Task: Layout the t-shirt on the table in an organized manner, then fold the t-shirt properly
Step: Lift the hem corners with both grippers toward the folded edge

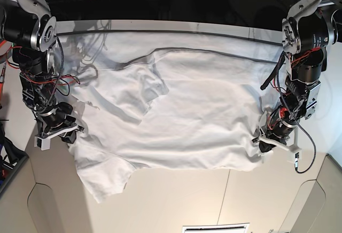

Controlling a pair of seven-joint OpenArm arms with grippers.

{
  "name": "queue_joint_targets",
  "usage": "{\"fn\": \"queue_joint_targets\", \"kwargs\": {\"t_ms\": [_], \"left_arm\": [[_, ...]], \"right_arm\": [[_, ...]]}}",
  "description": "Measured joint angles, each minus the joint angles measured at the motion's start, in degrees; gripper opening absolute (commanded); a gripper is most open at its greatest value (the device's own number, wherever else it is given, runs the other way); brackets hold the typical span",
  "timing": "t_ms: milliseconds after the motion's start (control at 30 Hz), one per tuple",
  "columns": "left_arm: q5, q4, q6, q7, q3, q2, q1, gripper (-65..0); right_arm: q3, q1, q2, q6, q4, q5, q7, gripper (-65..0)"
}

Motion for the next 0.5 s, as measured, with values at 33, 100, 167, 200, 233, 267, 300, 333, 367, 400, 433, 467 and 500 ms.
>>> {"fn": "queue_joint_targets", "kwargs": {"t_ms": [33, 100, 167, 200, 233, 267, 300, 333, 367, 400, 433, 467, 500], "left_arm": [[0.0, 0.0, 0.0, 0.0, 0.0, -0.2, 0.0, -65.0], [-0.4, 0.0, 0.0, 0.0, 0.0, -0.8, 0.0, -65.0], [-1.6, 0.0, -1.6, 0.0, -0.2, -1.5, 0.0, -65.0], [-2.1, 0.0, -3.2, 0.0, -0.5, -1.8, 0.0, -65.0], [-2.8, 0.0, -4.8, 0.1, -0.8, -2.1, 0.0, -65.0], [-3.2, 0.0, -6.3, 0.0, -1.1, -2.4, 0.0, -65.0], [-3.3, 0.0, -7.8, 0.0, -1.6, -2.6, 0.0, -65.0], [-3.4, 0.0, -8.9, 0.0, -2.1, -2.6, 0.0, -65.0], [-3.4, 0.0, -9.9, 0.0, -2.6, -2.7, 0.0, -65.0], [-3.4, 0.0, -10.8, 0.0, -3.0, -2.6, 0.1, -65.0], [-3.3, 0.0, -11.6, 0.0, -3.5, -2.7, 0.1, -65.0], [-3.2, 0.0, -12.6, 0.0, -3.9, -2.8, 0.1, -65.0], [-3.2, 0.0, -13.8, 0.0, -4.2, -2.9, 0.1, -65.0]], "right_arm": [[0.0, -0.1, 0.2, 0.4, 0.0, 0.0, 0.0, -65.0], [0.0, -0.3, 0.5, 1.3, 0.3, 0.0, -0.1, -65.0], [0.0, -0.4, 0.6, 1.7, 1.0, 0.0, -0.7, -65.0], [0.0, -0.5, 0.6, 2.1, 1.5, -0.3, -1.0, -65.0], [0.0, -0.6, 0.6, 2.8, 2.0, -0.5, -1.3, -65.0], [0.0, -0.6, 0.6, 3.7, 2.8, -0.5, -1.4, -65.0], [0.0, -0.7, 0.6, 4.2, 3.5, -0.5, -1.6, -65.0], [0.0, -0.7, 0.6, 4.3, 4.2, -0.7, -1.8, -65.0], [0.0, -0.7, 0.6, 4.3, 5.1, -0.7, -2.0, -65.0], [0.0, -0.7, 0.6, 4.3, 6.0, -0.7, -2.7, -65.0], [0.0, -0.7, 0.7, 4.3, 7.1, -0.6, -4.2, -65.0], [0.0, -0.7, 0.9, 4.3, 8.2, -0.5, -6.2, -65.0], [0.0, -0.9, 1.1, 4.5, 9.4, -0.7, -7.8, -65.0]]}}
